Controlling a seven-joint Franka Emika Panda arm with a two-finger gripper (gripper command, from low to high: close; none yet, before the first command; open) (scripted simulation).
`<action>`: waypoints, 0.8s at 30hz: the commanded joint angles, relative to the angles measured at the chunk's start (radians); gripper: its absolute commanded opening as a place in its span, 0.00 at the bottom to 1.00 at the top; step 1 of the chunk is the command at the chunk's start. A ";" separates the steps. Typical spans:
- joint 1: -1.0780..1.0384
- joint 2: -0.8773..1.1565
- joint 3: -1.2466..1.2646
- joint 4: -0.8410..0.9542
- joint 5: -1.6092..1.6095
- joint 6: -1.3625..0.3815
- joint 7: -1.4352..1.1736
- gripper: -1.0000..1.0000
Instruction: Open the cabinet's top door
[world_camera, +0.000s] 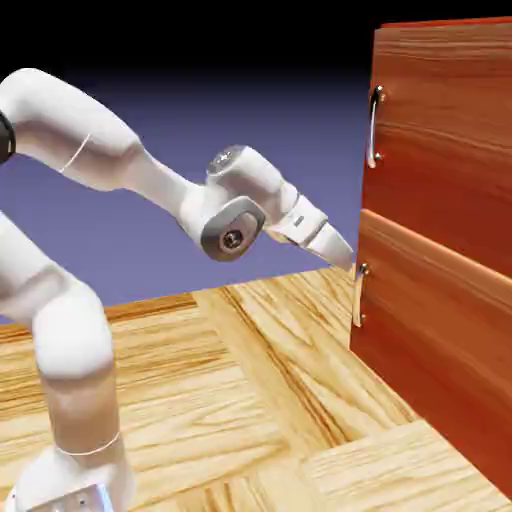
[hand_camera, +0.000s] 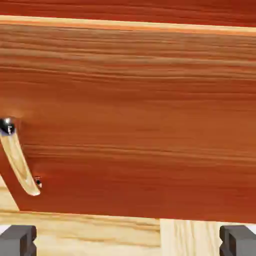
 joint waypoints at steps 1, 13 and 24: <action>-0.018 -0.003 0.018 0.014 0.044 0.001 0.015 1.00; -0.229 -0.033 0.239 0.179 0.566 0.014 0.191 1.00; -0.423 -0.061 0.442 0.330 1.044 0.026 0.352 1.00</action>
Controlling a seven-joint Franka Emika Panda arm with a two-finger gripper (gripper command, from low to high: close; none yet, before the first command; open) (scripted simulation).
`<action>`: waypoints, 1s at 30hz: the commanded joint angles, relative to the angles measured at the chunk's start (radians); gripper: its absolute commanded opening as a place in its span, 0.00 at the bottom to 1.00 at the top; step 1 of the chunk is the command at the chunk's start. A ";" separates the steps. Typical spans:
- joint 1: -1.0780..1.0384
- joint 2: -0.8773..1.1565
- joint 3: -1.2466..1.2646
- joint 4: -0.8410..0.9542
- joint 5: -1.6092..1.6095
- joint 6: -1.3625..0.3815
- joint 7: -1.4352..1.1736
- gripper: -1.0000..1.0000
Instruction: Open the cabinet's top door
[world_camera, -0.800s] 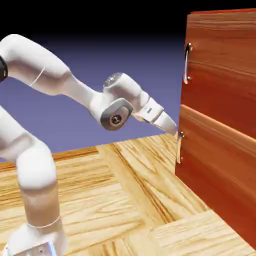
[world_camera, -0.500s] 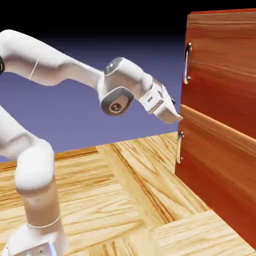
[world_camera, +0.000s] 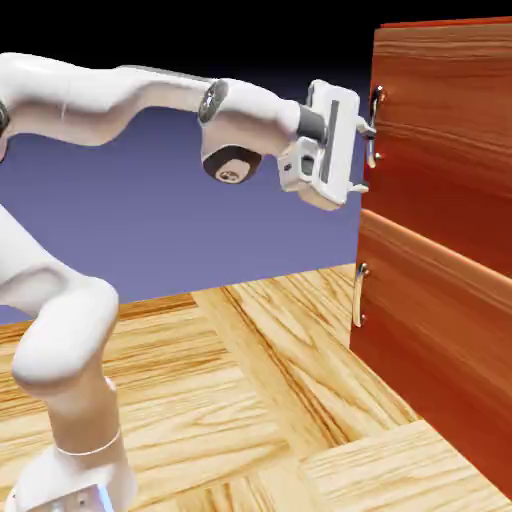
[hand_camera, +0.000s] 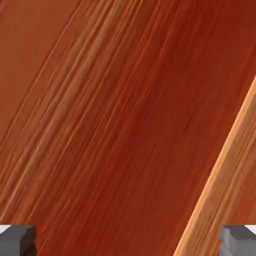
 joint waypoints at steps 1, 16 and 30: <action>-0.018 -0.003 0.018 0.014 0.044 0.001 0.015 1.00; -0.282 -0.041 0.295 0.220 0.696 0.018 0.235 1.00; -0.529 -0.077 0.552 0.412 1.305 0.033 0.440 1.00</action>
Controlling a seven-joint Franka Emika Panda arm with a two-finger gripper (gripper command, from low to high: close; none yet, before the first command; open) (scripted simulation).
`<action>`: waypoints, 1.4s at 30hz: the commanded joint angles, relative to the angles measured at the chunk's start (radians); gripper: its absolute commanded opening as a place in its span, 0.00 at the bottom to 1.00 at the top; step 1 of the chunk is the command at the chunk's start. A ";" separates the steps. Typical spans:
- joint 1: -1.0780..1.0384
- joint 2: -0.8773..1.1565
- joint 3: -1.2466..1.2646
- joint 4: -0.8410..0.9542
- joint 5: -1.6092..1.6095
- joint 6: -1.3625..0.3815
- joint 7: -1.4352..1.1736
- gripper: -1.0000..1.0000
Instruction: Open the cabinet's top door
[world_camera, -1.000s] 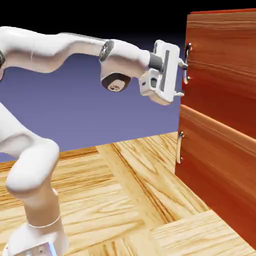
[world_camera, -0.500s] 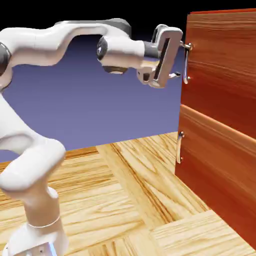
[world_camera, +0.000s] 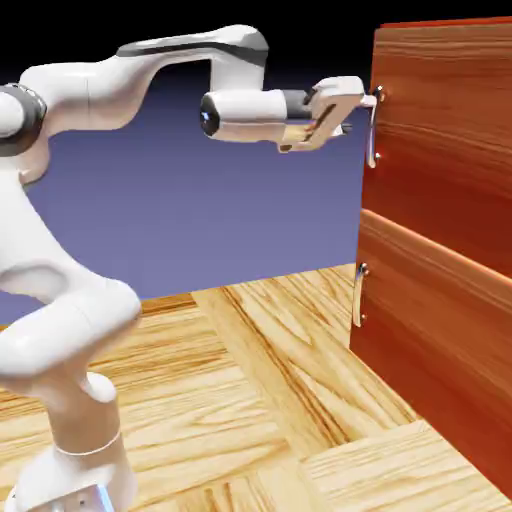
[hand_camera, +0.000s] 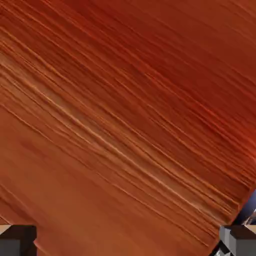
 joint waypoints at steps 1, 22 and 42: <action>-0.018 -0.003 0.018 0.014 0.044 0.001 0.015 1.00; -0.329 0.038 0.304 0.245 0.431 -0.008 0.114 0.00; 0.396 0.087 -0.267 -0.172 0.196 -0.182 0.109 0.00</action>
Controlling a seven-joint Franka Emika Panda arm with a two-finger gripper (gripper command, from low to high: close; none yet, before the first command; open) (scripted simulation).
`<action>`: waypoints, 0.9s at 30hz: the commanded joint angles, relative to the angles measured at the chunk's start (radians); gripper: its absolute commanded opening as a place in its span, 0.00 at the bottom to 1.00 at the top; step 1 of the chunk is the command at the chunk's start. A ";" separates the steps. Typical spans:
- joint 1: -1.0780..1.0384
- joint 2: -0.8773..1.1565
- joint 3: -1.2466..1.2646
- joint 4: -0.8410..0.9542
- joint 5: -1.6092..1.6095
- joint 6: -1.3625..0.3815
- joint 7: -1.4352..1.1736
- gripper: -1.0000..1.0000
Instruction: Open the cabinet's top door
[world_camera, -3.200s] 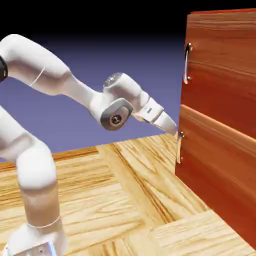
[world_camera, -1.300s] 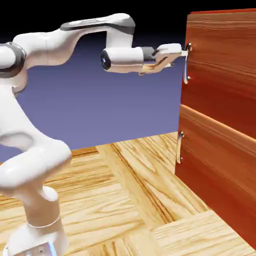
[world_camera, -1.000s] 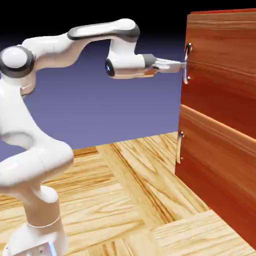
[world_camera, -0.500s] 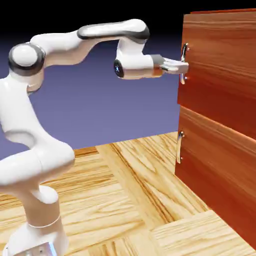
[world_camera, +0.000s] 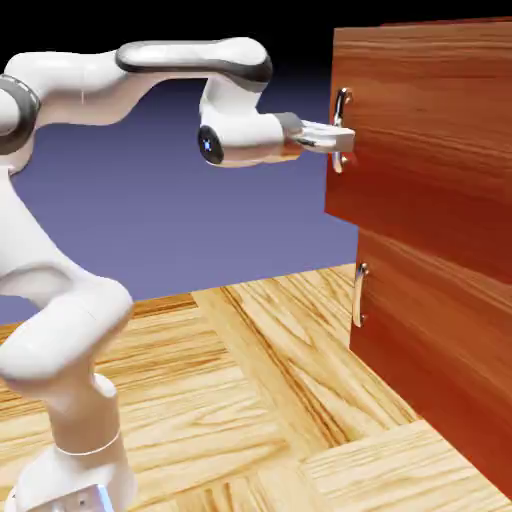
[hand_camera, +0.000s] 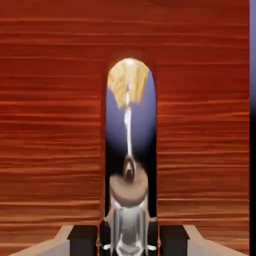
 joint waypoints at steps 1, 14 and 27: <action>0.037 -0.009 -0.031 -0.024 -0.024 -0.010 0.016 0.00; 0.481 -0.256 -0.469 -0.371 -0.503 -0.159 0.301 0.00; 0.597 -0.577 -0.800 -0.604 -1.069 -0.387 0.622 0.00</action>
